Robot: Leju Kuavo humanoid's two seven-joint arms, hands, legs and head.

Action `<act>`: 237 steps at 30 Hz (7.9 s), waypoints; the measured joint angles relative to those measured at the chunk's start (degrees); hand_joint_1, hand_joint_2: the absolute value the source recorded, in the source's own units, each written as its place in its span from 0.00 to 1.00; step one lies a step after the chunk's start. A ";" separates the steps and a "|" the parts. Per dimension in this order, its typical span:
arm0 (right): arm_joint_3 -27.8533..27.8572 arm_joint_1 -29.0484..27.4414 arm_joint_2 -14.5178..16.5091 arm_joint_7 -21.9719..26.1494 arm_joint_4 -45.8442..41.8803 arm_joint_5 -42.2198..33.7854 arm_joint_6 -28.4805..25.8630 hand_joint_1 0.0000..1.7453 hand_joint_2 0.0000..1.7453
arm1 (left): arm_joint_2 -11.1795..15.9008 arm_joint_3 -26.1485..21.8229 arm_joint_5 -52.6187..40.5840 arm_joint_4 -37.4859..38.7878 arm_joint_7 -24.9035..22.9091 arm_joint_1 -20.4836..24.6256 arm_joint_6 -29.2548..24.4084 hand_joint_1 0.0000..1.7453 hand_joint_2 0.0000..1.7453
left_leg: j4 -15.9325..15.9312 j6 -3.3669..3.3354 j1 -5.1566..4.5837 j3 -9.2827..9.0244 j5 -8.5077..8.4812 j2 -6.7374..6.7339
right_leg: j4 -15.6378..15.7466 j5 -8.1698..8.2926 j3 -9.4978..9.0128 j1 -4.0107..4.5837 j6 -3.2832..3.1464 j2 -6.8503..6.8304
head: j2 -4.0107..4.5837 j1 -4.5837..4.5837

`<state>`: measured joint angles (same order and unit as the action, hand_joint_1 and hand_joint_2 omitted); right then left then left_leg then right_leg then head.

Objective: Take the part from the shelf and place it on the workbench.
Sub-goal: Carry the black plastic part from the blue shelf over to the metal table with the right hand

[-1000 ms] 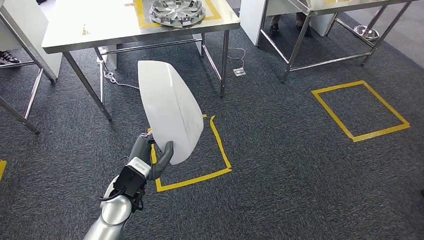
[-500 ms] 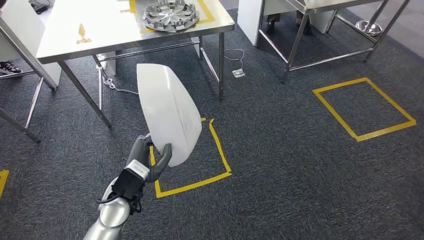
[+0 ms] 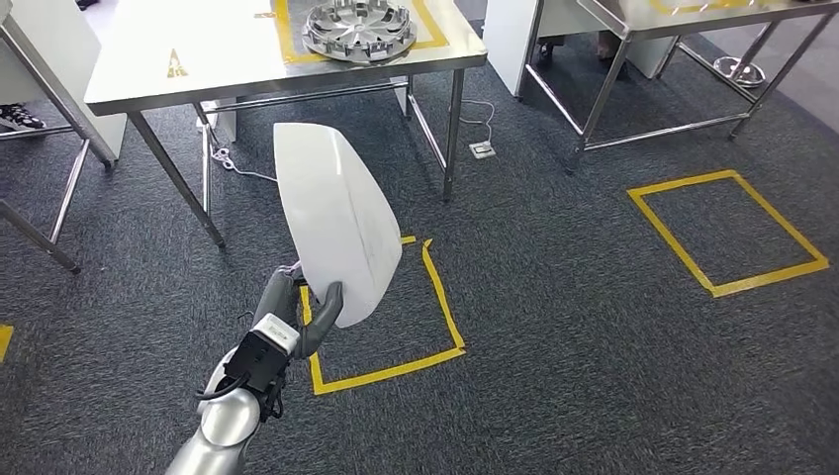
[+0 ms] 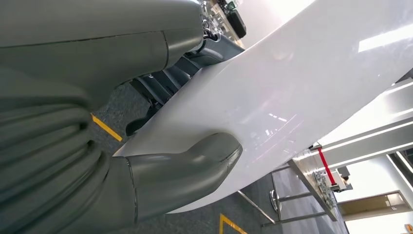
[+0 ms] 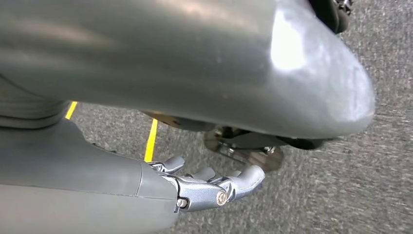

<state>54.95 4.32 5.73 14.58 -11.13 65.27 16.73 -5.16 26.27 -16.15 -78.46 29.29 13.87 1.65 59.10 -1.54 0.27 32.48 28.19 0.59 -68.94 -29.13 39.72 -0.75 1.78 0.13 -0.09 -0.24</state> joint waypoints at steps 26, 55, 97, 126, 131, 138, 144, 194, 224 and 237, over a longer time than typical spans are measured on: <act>0.33 -0.01 0.26 0.13 -0.02 -0.34 0.06 0.00 0.00 | 0.09 0.00 -0.14 -0.22 0.02 0.21 0.21 1.00 1.00 | -0.56 0.15 0.30 0.87 -1.41 -0.31 | 1.00 -4.74 -4.08 0.06 0.32 0.11 | 0.00 0.11; 1.13 -0.04 0.27 0.18 -0.02 -0.69 0.43 0.00 0.00 | 0.33 0.00 -0.44 0.49 0.37 0.63 0.15 1.00 1.00 | 0.17 0.50 0.33 1.85 -1.87 -0.23 | 7.12 -2.37 -7.79 0.19 -0.27 0.17 | 0.00 0.33; 1.29 -0.22 0.57 0.03 -0.02 0.44 0.56 0.00 0.00 | 0.86 0.00 -0.86 -1.10 0.16 -0.42 -0.93 1.00 1.00 | -0.53 1.48 -0.24 -1.41 1.07 -0.01 | 10.03 3.41 -4.72 0.73 -1.43 0.11 | 0.00 -0.03; 1.46 0.62 1.05 0.62 -0.07 -0.71 -0.81 0.00 0.00 | 3.42 0.00 -0.99 -3.27 0.58 -1.89 -1.03 1.00 1.00 | -0.19 1.12 -0.04 -1.23 0.99 -0.17 | 9.08 3.70 -4.30 0.55 -1.07 -0.03 | 0.00 -0.21; 1.67 0.50 1.24 0.09 -0.07 -0.64 -0.66 0.00 0.00 | 3.26 0.00 -1.68 -3.66 -0.14 -1.34 -1.19 1.00 1.00 | 1.56 2.66 -0.02 -0.82 2.68 -0.32 | 10.40 2.94 -5.36 0.41 -2.72 0.09 | 0.00 0.06; 1.68 0.69 1.43 -0.56 -0.07 -0.31 -0.19 0.00 0.00 | 3.14 0.00 -1.92 -4.02 -1.77 -0.73 -1.08 1.00 1.00 | 11.72 3.04 0.12 7.16 2.20 -0.36 | 10.46 0.76 -8.25 0.33 -3.28 0.21 | 0.00 0.28; 1.68 0.89 1.55 -0.37 -0.07 0.26 0.07 0.00 0.00 | 3.48 0.00 -1.90 -4.98 -1.82 -1.59 -0.87 1.00 1.00 | 0.38 1.37 -0.20 2.67 -2.28 -0.22 | 10.55 -0.98 -9.23 0.65 -1.58 0.24 | 0.00 0.13; 2.23 0.49 1.46 -0.86 -0.09 0.02 1.05 0.00 0.00 | 1.92 -0.03 -1.75 -5.42 -1.45 -2.22 -0.51 1.00 1.00 | 6.74 2.90 0.04 3.01 3.61 -0.30 | 11.24 2.91 -6.52 0.26 -2.91 0.11 | 0.00 0.46; 2.25 -0.10 1.11 -1.39 -0.09 0.51 1.29 0.00 0.00 | 1.84 -0.22 -0.67 -3.55 -0.20 -1.82 -0.41 1.00 1.00 | 4.26 2.75 0.05 1.18 3.05 -0.30 | 11.11 3.20 -5.98 0.29 -3.00 0.08 | 0.00 0.45; 2.25 -0.04 1.12 -1.72 -0.08 1.34 1.26 0.00 0.00 | 2.94 -0.28 -0.15 -3.26 0.17 -2.83 -0.38 1.00 1.00 | -0.35 0.90 -0.10 2.42 -2.71 -0.13 | 10.68 -0.85 -9.60 0.64 -1.16 0.17 | 0.00 0.44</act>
<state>57.19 4.28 6.85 12.86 -11.20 66.61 17.99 -2.22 25.99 -16.30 -81.72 29.46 11.04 1.27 58.74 -0.63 0.17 34.91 25.47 0.45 -58.26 -29.98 30.12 -0.11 0.62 0.30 -0.09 0.20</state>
